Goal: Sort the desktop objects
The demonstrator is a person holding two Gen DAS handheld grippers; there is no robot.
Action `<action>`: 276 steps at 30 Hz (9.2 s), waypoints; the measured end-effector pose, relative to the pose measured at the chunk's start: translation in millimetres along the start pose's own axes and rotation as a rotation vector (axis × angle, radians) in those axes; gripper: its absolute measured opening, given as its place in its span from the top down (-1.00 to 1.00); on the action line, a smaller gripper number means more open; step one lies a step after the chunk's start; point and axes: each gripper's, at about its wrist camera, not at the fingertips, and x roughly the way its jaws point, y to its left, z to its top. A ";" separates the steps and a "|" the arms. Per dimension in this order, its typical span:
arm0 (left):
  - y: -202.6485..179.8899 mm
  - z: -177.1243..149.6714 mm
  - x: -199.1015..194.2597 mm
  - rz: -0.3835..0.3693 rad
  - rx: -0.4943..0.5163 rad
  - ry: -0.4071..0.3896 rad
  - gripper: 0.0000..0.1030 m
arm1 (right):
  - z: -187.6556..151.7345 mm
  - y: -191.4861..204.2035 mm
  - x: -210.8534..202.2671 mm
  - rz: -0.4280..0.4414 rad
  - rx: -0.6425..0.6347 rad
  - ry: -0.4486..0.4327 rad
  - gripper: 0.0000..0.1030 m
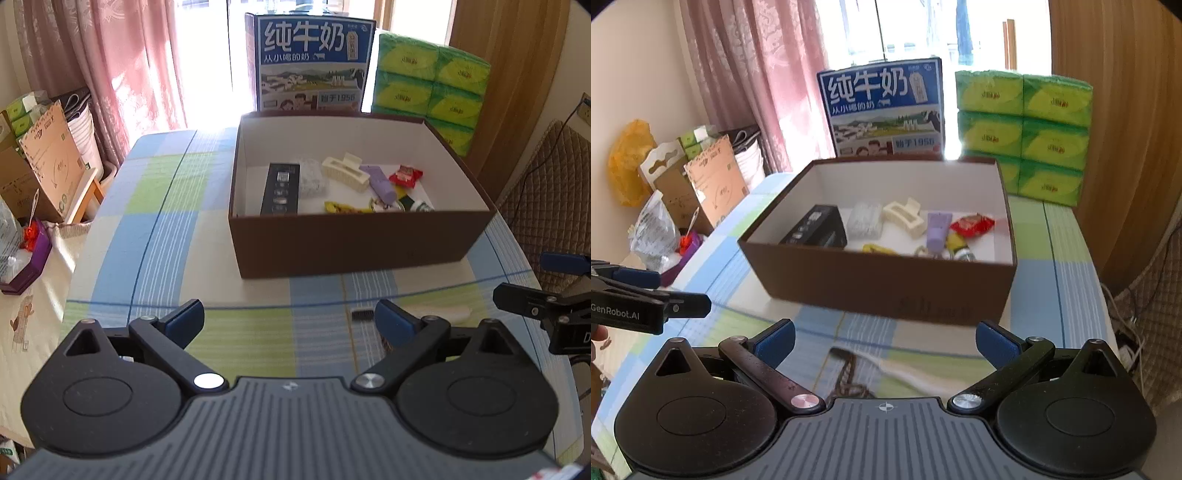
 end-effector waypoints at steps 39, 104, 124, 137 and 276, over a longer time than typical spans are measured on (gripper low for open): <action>-42.7 -64.2 51.2 -0.121 0.056 0.180 -0.89 | -78.6 -30.4 26.9 -0.020 0.021 0.200 -0.97; 39.4 -81.8 107.6 -0.023 -0.105 0.170 0.23 | -79.2 8.0 128.7 0.199 -0.397 0.229 0.19; 31.5 -98.3 90.0 -0.102 -0.065 0.186 0.28 | -91.7 33.8 109.8 0.160 -0.271 0.273 0.66; 24.8 -79.1 43.2 -0.192 -0.058 0.106 0.28 | -72.3 9.0 60.0 0.212 -0.042 0.231 0.66; 15.9 -59.8 -72.1 -0.034 0.001 -0.073 -0.97 | -49.8 62.6 -57.4 -0.179 0.054 -0.049 -0.97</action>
